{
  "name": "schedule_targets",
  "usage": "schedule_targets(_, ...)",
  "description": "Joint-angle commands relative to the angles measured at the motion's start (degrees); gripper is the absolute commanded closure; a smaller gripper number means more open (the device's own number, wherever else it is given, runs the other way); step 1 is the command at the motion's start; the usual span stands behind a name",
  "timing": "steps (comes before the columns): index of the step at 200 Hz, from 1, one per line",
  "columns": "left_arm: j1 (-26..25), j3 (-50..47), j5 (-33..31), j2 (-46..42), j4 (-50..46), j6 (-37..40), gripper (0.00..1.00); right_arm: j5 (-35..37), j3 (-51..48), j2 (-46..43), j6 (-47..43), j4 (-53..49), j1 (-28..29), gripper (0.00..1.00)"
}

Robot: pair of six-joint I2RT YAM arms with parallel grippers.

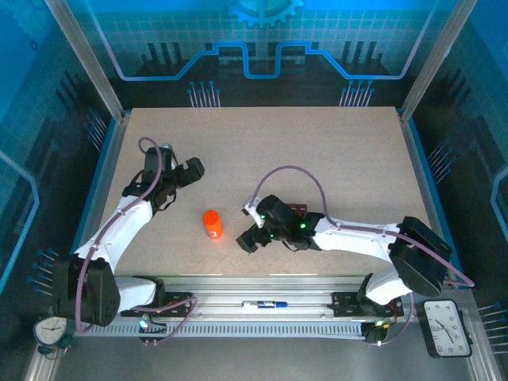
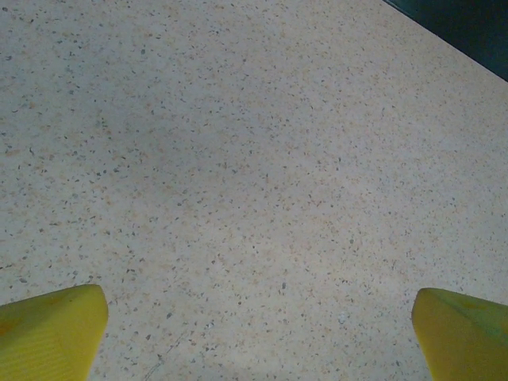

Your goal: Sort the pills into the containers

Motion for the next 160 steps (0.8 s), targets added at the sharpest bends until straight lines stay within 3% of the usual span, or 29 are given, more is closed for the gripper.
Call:
schedule_targets(1,-0.04,0.63,-1.77,-0.45,-1.32,-0.76,0.01,3.63,3.83,3.3,-2.23,5.5,3.07,0.0)
schedule_targets(62,3.4,4.56,-1.37,2.7,-1.73,-1.29,0.01,5.66,10.28,13.25,-6.84,13.61,7.19,0.0)
schedule_targets(160,6.03,6.58,-0.02,5.24,-1.66,-1.02,0.01,11.59,17.36,25.58,-8.96,17.43,6.92,0.0)
